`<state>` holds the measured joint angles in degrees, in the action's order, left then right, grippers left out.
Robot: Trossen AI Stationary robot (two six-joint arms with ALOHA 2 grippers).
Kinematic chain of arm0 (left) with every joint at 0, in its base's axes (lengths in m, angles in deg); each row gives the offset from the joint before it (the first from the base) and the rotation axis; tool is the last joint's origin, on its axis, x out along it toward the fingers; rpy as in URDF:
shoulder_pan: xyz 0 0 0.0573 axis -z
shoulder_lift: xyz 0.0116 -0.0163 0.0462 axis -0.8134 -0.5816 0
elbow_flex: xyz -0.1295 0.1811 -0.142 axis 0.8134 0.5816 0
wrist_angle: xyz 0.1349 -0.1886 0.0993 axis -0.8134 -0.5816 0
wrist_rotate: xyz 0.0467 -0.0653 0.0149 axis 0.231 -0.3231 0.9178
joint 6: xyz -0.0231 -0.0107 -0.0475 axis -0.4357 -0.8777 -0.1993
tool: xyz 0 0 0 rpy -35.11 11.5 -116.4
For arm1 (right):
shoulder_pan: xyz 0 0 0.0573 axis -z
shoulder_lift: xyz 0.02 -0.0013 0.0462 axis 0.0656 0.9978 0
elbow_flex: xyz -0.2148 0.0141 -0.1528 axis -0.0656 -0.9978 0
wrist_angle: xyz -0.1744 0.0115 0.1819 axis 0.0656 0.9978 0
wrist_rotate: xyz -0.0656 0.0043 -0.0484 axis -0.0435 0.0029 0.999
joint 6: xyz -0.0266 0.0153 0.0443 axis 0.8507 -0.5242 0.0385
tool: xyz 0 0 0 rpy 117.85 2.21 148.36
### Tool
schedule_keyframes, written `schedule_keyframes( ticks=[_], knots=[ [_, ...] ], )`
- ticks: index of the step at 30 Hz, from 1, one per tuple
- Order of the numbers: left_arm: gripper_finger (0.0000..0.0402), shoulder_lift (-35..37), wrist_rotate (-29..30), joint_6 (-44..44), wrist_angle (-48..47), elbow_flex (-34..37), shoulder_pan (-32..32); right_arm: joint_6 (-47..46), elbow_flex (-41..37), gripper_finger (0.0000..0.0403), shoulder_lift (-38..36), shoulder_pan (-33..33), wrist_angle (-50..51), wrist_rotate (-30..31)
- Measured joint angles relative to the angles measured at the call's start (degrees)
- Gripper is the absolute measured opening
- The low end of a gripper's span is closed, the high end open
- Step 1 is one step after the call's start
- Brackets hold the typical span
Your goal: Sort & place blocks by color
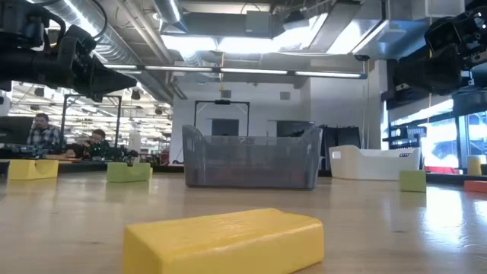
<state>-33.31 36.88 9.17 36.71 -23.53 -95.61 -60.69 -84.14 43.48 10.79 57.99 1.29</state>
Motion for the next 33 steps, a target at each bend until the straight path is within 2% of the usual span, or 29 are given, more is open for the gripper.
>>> schedule_keyframes(
  ticks=[21,23,26,30,33],
  knots=[
    [0.0000,0.0,0.0,-0.7,0.4,0.0,0.0,-0.9,0.0,0.0005,0.0,0.0,0.0,0.0],
    [0.0000,0.0,2.3,-3.0,1.1,-0.1,0.0,-1.5,0.0,0.0005,0.0,0.0,0.0,0.0],
    [0.0000,0.0,5.1,-8.6,-3.9,-3.2,-0.1,-1.4,0.0,0.0005,0.0,0.0,0.0,0.0],
    [0.0000,-1.5,3.4,-8.1,-16.0,-10.6,0.0,-1.4,0.0,0.0005,0.0,0.0,0.0,0.0],
    [0.0000,-4.5,4.5,-6.3,-23.9,-18.8,0.0,-1.4,0.0,0.0005,0.0,0.0,0.0,0.0]
  ],
)
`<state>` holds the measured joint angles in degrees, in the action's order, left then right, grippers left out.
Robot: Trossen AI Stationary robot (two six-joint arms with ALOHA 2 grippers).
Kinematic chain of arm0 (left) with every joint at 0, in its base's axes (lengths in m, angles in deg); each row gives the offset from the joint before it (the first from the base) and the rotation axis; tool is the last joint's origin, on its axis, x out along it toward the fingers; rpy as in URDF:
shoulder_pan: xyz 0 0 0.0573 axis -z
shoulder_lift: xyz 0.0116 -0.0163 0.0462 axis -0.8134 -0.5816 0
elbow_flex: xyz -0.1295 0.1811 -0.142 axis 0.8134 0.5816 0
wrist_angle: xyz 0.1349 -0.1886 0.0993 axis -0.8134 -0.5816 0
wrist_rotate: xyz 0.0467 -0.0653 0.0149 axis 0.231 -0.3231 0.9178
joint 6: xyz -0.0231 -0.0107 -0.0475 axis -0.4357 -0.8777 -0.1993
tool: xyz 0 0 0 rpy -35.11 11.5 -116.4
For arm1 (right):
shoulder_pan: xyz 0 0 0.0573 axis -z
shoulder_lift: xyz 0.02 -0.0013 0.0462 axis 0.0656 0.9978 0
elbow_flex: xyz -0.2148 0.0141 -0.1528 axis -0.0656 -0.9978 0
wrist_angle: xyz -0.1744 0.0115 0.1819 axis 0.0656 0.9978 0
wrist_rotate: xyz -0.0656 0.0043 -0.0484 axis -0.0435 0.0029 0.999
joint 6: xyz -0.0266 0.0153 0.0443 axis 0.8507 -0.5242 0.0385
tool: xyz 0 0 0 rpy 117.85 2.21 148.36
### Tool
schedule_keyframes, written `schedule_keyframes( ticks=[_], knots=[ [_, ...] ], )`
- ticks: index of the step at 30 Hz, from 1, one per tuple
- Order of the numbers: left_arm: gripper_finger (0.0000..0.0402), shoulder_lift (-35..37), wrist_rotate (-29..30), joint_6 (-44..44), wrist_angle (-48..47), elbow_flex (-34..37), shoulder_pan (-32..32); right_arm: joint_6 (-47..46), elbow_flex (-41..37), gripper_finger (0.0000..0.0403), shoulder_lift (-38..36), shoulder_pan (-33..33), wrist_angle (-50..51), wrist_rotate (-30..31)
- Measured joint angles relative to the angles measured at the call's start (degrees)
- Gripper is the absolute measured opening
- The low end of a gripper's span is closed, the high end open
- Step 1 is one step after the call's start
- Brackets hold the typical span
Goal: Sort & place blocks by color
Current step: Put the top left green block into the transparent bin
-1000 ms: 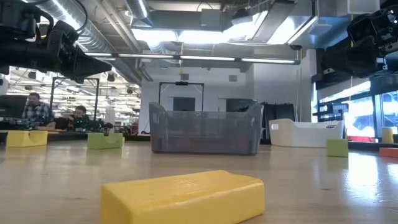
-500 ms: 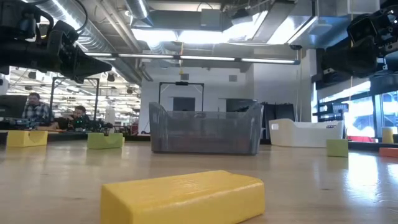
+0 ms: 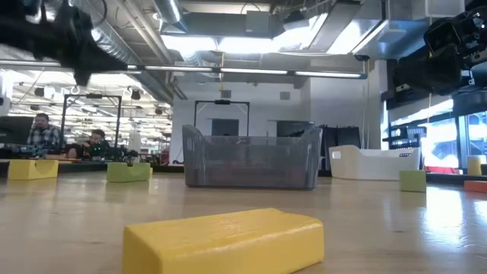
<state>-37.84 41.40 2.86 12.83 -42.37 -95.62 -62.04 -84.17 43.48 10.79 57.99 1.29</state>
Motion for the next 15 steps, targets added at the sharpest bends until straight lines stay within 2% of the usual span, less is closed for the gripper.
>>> schedule_keyframes(
  ticks=[3,8,15],
  knots=[
    [0.0000,-5.6,2.0,-2.0,-9.2,-8.7,0.0,0.0,0.0,0.0005,0.0,0.0,0.0,0.0],
    [0.0000,-19.5,3.0,-6.1,-29.5,-22.2,0.7,0.0,0.0,0.0005,0.0,0.0,0.0,0.0],
    [0.0000,-37.7,5.7,-10.9,-41.7,-36.0,4.2,0.0,0.0,0.0005,0.0,0.0,0.0,0.0]
  ],
)
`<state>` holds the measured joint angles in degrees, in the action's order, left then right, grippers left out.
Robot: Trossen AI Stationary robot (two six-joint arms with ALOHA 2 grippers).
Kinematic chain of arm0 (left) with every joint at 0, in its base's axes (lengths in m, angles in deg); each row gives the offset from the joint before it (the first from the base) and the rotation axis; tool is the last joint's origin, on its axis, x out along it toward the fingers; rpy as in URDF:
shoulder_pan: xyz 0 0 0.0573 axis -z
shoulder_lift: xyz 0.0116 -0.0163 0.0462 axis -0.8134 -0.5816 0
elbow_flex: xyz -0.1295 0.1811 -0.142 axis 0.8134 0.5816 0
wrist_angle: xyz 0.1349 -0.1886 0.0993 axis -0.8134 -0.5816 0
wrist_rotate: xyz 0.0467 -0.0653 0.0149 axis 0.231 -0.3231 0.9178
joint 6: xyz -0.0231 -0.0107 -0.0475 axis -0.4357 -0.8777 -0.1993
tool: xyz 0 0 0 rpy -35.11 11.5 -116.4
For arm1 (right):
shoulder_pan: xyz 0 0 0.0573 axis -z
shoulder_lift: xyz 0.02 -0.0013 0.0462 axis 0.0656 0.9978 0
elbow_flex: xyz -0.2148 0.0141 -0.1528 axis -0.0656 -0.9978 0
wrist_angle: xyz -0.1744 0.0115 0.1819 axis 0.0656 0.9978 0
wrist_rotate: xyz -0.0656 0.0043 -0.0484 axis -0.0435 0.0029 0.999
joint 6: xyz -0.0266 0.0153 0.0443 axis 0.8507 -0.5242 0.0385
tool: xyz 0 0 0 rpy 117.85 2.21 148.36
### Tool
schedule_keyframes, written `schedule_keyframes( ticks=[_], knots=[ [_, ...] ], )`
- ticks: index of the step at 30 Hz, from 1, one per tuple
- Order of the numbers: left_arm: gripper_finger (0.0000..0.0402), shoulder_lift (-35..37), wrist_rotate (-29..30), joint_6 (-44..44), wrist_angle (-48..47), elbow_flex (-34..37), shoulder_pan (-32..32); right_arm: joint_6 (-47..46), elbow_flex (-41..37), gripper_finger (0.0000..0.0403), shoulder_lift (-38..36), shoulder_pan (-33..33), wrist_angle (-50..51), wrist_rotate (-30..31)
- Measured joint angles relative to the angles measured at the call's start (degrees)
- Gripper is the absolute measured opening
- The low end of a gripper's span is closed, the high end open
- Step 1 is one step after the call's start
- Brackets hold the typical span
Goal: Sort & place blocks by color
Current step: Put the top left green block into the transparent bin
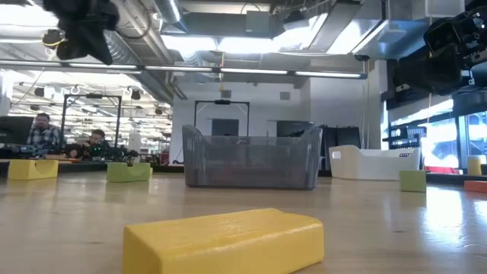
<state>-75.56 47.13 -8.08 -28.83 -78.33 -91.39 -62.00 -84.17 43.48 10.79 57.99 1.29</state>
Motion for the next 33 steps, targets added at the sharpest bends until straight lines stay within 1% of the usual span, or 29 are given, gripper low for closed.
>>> schedule_keyframes(
  ticks=[3,6,11,15,18,22,26,33],
  knots=[
    [0.0000,-5.8,0.9,0.6,-4.4,-4.1,1.1,0.0,0.0,0.0005,0.0,0.0,0.0,0.0],
    [0.0000,-8.6,-0.1,1.6,-4.9,-5.9,1.5,0.0,0.0,0.0005,0.0,0.0,0.0,0.0],
    [0.0000,-9.5,-1.8,1.4,-3.8,-6.7,1.5,0.0,0.0,0.0005,0.0,0.0,0.0,0.0],
    [0.0000,-9.5,-1.1,-3.1,-3.2,-6.7,1.5,0.0,0.0,0.0005,0.0,0.0,0.0,0.0],
    [0.0000,-9.5,0.5,-9.0,-3.5,-6.7,1.5,0.0,0.0,0.0005,0.0,0.0,0.0,0.0],
    [0.0002,-9.5,1.3,-10.2,-4.5,-6.7,1.5,0.0,0.0,0.0005,0.0,0.0,0.0,0.0],
    [0.0022,-10.1,1.1,-10.3,-5.5,-6.7,1.5,0.0,0.0,0.0005,0.0,0.0,0.0,0.0],
    [0.0081,-13.8,1.0,-14.3,-6.4,-6.8,1.5,0.0,0.0,0.0005,0.0,0.0,0.0,0.0]
  ],
)
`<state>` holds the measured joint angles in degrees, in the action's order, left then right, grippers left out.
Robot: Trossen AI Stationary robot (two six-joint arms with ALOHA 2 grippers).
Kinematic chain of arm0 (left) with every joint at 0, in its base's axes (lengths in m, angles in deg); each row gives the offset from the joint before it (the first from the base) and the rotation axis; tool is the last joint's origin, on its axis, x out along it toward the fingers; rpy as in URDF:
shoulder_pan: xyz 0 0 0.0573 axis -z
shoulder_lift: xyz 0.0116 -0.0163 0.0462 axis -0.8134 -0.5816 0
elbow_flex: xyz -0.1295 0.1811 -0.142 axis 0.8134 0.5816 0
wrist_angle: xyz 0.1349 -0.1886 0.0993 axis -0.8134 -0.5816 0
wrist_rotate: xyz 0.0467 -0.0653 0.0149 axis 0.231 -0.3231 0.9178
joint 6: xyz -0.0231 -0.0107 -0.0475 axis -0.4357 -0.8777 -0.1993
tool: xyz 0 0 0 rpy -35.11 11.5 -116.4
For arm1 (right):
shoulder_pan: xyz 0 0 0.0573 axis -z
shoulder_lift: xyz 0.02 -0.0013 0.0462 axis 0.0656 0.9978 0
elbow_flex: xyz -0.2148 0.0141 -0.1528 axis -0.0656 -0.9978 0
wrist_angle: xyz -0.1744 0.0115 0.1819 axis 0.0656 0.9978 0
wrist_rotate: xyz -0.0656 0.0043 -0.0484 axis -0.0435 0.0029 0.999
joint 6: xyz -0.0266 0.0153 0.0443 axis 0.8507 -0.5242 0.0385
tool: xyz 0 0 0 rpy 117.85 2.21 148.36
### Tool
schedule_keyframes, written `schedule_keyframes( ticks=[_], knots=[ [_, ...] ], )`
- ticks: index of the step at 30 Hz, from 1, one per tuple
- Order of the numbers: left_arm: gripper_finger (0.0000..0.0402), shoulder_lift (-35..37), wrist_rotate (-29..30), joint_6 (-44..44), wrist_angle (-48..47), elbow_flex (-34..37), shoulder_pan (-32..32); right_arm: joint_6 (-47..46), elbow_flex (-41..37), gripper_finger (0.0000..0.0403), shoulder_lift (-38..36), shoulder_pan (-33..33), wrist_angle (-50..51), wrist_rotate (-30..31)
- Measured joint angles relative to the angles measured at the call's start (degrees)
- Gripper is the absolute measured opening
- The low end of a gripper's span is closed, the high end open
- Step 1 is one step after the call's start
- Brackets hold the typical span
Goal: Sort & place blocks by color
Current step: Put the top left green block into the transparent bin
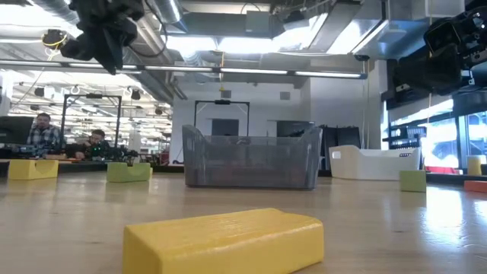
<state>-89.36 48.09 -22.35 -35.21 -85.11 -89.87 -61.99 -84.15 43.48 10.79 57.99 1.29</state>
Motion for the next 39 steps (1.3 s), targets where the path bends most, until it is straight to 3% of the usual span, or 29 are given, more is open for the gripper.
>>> schedule_keyframes(
  ticks=[8,17,39],
  knots=[
    [0.0106,-4.9,-1.4,-3.5,-4.3,0.0,0.0,0.0,0.0,0.0005,0.0,0.0,0.0,0.0],
    [0.0107,-5.0,-2.5,-10.5,-4.4,0.0,0.0,0.0,0.0,0.0005,0.0,0.0,0.0,0.0],
    [0.0107,-4.6,-2.6,-15.2,-4.6,0.0,0.0,0.0,0.0,0.0005,0.0,0.0,0.0,0.0]
  ],
)
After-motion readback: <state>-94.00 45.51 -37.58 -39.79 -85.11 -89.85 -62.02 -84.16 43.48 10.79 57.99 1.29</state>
